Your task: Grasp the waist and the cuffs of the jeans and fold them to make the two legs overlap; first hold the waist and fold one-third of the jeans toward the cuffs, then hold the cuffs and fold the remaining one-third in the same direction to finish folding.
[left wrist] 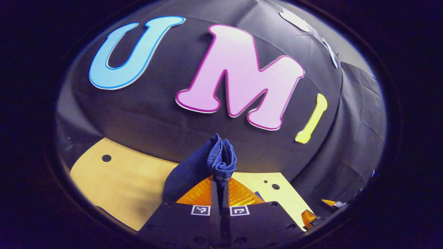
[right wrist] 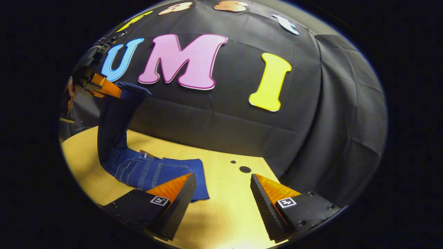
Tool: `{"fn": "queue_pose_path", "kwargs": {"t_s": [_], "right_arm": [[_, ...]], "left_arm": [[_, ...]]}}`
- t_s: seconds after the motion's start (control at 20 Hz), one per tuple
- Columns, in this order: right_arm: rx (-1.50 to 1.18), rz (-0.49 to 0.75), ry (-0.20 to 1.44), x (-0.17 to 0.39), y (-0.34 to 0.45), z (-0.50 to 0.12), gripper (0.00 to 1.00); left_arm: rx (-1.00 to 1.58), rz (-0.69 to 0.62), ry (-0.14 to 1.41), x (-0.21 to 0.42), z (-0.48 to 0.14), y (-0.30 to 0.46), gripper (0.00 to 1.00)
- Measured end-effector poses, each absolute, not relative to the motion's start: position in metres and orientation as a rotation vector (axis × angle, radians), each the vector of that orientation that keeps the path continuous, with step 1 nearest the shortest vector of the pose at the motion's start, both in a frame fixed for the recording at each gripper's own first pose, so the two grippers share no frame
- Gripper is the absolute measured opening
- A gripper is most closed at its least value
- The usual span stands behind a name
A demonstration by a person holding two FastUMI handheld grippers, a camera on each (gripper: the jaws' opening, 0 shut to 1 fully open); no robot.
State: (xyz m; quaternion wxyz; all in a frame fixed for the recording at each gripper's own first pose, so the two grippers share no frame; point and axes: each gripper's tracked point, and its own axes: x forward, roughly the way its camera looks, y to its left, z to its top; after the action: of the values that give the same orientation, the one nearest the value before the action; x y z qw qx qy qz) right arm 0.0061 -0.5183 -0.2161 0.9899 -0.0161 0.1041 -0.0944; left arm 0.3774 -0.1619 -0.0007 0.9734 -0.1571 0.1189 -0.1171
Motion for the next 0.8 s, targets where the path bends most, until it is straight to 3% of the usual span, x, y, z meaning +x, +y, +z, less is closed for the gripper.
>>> {"fn": "queue_pose_path", "kwargs": {"t_s": [0.2,0.5,0.6,0.65,0.7,0.8], "right_arm": [[0.035,-0.251,0.263,-0.021,-0.555,-0.230,0.96],[0.070,-0.304,0.291,-0.072,-0.579,-0.223,0.96],[0.070,-0.306,0.318,-0.087,-0.580,-0.225,0.96],[0.074,-0.306,0.325,-0.092,-0.579,-0.224,0.96],[0.080,-0.305,0.331,-0.098,-0.575,-0.223,0.96],[0.092,-0.291,0.340,-0.103,-0.567,-0.219,0.96]], "left_arm": [[-0.365,-0.359,0.354,0.396,-0.085,-0.257,0.06],[-0.518,-0.248,0.453,0.401,-0.136,-0.279,0.07],[-0.499,-0.274,0.513,0.398,-0.147,-0.289,0.15],[-0.480,-0.303,0.546,0.394,-0.148,-0.295,0.34],[-0.473,-0.353,0.579,0.383,-0.147,-0.307,0.43],[-0.440,-0.406,0.611,0.366,-0.144,-0.316,0.95]]}}
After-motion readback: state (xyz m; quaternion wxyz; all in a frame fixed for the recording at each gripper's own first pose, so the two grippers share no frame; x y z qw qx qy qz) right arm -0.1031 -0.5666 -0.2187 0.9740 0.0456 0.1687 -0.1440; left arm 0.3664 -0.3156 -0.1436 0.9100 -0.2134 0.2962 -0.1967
